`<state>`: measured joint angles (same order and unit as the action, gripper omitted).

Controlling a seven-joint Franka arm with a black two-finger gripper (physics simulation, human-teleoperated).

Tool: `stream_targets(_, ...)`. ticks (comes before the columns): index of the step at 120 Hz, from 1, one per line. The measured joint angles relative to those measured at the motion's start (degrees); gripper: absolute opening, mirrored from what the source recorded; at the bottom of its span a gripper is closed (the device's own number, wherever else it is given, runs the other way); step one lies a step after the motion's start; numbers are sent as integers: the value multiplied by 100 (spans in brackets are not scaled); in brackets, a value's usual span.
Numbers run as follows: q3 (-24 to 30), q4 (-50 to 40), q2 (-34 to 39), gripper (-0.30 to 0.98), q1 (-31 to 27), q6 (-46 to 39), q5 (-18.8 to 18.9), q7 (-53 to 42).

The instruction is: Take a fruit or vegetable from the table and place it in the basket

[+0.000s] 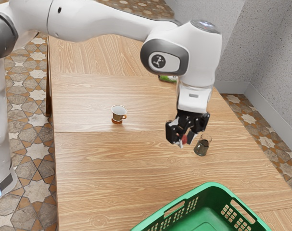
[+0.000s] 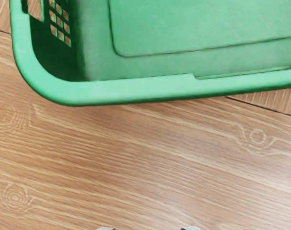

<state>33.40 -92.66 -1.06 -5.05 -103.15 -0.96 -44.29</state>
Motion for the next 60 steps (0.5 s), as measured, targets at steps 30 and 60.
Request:
stream_targets(30, 201, 139, -237, 13, 280, -269, 28, 223)
stream_targets(60, 210, 309, -440, 13, 656, -494, 62, 433)
